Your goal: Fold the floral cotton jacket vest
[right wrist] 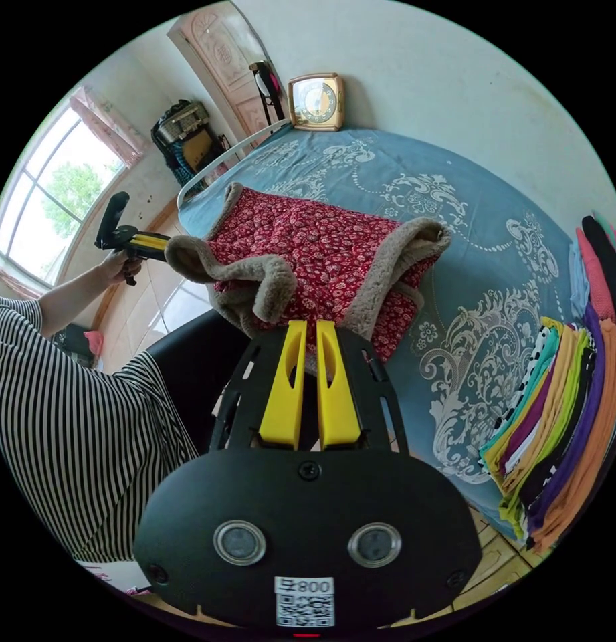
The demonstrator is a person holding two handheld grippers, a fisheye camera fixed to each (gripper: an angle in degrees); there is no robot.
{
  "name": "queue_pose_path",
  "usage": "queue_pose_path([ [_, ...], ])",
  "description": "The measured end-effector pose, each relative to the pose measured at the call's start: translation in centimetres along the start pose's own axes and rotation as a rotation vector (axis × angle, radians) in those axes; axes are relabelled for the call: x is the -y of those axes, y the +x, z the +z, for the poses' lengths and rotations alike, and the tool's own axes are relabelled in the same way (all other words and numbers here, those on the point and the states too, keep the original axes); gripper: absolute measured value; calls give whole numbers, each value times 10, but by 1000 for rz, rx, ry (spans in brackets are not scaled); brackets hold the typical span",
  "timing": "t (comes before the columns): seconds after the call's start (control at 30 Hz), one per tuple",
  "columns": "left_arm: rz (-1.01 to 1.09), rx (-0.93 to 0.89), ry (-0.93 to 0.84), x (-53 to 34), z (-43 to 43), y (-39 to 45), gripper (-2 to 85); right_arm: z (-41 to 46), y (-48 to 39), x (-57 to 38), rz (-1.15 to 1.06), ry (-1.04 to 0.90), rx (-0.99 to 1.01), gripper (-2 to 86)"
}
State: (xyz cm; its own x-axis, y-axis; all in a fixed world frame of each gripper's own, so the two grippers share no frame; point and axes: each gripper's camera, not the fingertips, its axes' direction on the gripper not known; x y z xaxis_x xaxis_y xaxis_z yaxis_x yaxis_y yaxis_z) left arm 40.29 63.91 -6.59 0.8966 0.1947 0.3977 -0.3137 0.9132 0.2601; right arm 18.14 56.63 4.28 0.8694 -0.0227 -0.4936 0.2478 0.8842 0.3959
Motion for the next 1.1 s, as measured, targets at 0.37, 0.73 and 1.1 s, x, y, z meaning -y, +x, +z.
queue_pose_path([
  [0.37, -42, 72, -98, -52, 30, -10, 45, 49, -28, -40, 49, -78, -5, 26],
  [0.73, -109, 74, -100, -90, 26, -39, 57, 90, -45, -70, 96, -104, -12, 30],
  [1.1, -283, -145, 107, -131, -18, -96, 67, 107, -46, -89, 138, -63, 42, 39],
])
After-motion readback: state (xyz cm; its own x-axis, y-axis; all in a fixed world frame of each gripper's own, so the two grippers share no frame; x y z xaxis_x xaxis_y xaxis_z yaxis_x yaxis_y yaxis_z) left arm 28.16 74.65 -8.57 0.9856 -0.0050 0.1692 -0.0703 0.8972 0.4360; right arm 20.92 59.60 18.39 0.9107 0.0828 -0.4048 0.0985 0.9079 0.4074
